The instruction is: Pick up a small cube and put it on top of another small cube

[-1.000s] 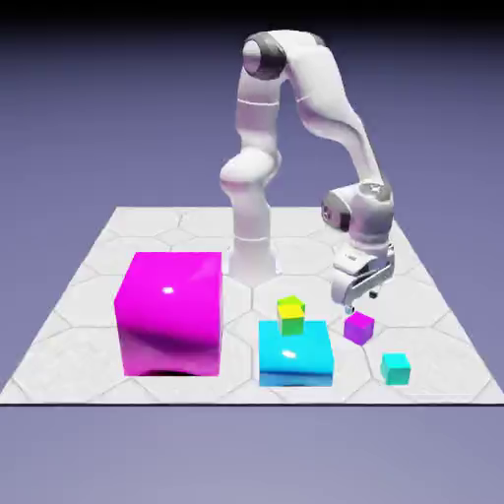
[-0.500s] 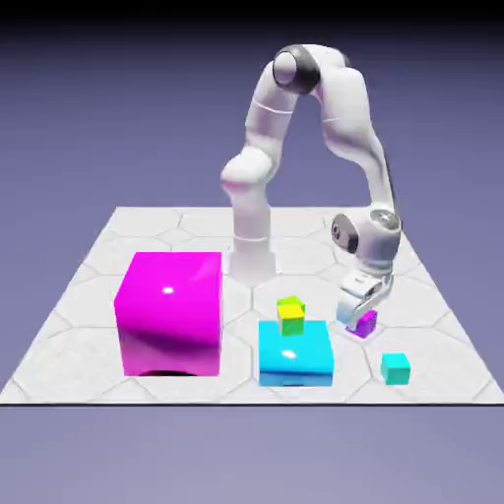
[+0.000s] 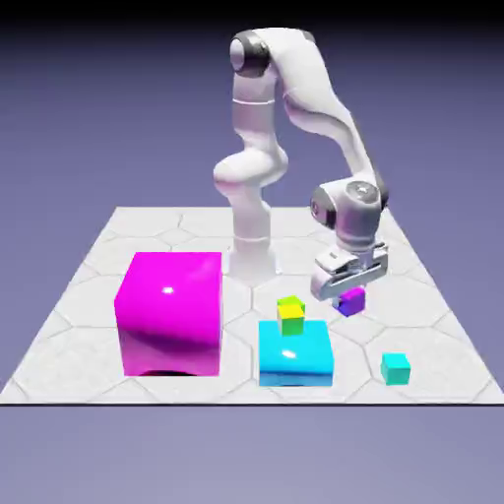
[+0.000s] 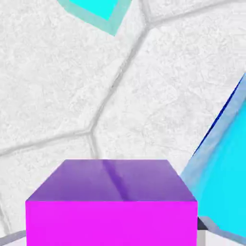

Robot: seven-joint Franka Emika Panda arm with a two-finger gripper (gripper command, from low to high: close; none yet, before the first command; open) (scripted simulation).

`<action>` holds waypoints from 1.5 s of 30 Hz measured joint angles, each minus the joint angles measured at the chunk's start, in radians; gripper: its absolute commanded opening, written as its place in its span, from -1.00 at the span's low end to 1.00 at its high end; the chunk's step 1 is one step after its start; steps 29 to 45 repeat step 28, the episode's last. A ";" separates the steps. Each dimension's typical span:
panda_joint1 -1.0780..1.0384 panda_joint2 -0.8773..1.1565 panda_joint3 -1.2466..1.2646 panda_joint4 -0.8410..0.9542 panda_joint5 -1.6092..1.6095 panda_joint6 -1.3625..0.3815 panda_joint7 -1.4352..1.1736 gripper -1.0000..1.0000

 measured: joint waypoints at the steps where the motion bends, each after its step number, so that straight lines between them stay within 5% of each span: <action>1: -0.042 -0.012 0.026 0.000 -0.003 -0.011 0.013 -1.00; 19: -0.686 -0.230 0.390 -0.001 -0.048 -0.211 0.241 -1.00; 24: -0.686 -0.109 0.397 -0.053 -0.059 -0.037 0.251 -1.00; 25: -0.686 -0.080 0.398 -0.066 -0.062 0.005 0.253 1.00; 45: -0.687 -0.110 0.397 -0.053 -0.062 -0.038 0.252 1.00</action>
